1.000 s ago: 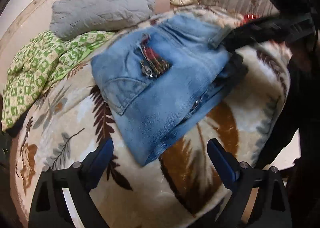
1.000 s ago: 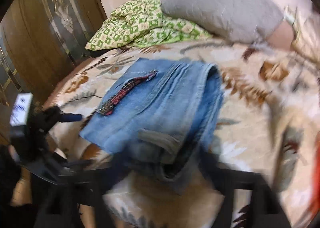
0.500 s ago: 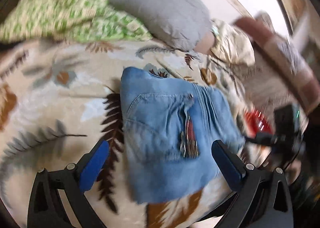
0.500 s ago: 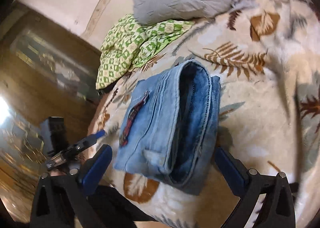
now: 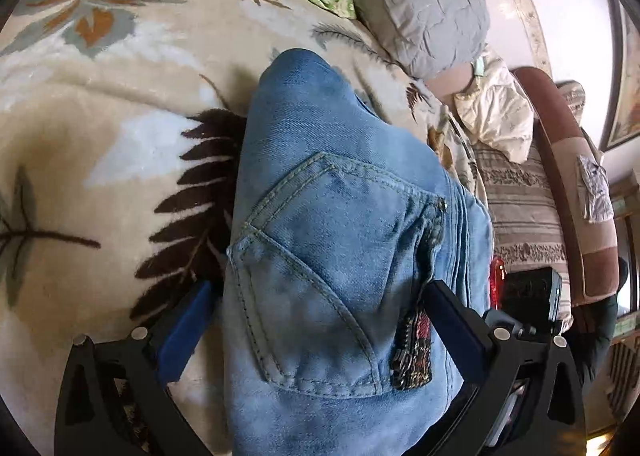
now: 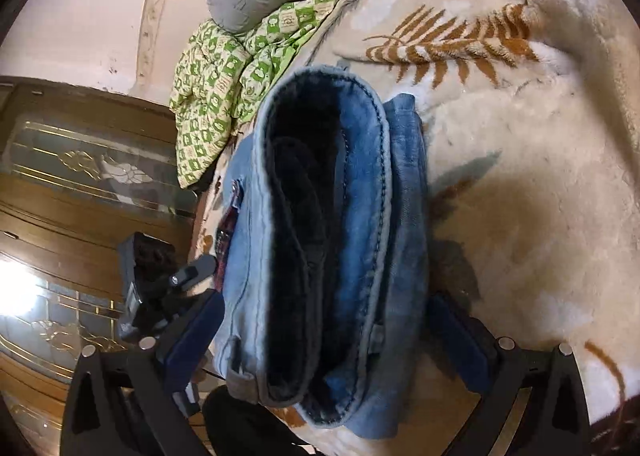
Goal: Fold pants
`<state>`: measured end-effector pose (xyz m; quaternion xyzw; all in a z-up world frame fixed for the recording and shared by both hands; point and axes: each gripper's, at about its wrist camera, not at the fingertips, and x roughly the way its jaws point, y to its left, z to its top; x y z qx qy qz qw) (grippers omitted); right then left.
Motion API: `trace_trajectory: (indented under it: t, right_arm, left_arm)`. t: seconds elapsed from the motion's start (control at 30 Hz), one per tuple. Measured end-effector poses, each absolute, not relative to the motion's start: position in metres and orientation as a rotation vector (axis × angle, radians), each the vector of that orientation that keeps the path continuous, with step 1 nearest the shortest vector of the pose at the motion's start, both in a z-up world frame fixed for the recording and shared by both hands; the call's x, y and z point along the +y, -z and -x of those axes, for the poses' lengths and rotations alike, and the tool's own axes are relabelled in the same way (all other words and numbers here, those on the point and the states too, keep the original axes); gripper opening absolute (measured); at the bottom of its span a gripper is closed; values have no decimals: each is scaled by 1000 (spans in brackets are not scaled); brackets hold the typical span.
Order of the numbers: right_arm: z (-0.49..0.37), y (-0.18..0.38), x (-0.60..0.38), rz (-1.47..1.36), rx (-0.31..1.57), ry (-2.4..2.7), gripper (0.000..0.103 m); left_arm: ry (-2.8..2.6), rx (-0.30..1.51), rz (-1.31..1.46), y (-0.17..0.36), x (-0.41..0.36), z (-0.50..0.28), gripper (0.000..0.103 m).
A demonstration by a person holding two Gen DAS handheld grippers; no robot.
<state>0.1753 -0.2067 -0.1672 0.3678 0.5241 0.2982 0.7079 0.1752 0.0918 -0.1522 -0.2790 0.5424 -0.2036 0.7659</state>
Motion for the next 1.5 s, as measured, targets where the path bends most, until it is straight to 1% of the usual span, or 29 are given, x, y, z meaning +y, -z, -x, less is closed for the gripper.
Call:
trace_trajectory:
  t: [0.2, 0.37, 0.6, 0.67, 0.83, 1.0, 1.2, 1.5]
  right_arm:
    - [-182, 167, -194, -803, 1180, -674, 103]
    - [-185, 167, -181, -759, 1178, -675, 103]
    - [-185, 168, -181, -772, 1178, -643, 103]
    - [-188, 170, -181, -782, 1193, -629, 103]
    - [-202, 178, -189, -908, 1242, -608, 103]
    - [-212, 182, -188, -941, 1307, -610, 103]
    - [-199, 175, -179, -831, 1202, -619, 103]
    - [-195, 172, -173, -748, 1140, -630, 103]
  left_arm:
    - [500, 1205, 617, 154, 84, -176, 103]
    - [486, 1189, 490, 154, 69, -176, 103]
    - [507, 1155, 532, 157, 79, -172, 103]
    - [516, 1145, 521, 157, 79, -170, 103]
    - [537, 1132, 505, 157, 79, -168, 103]
    - [544, 1150, 521, 157, 81, -171, 103]
    - [546, 1153, 527, 157, 80, -175, 103]
    - [542, 1148, 507, 158, 76, -177, 103]
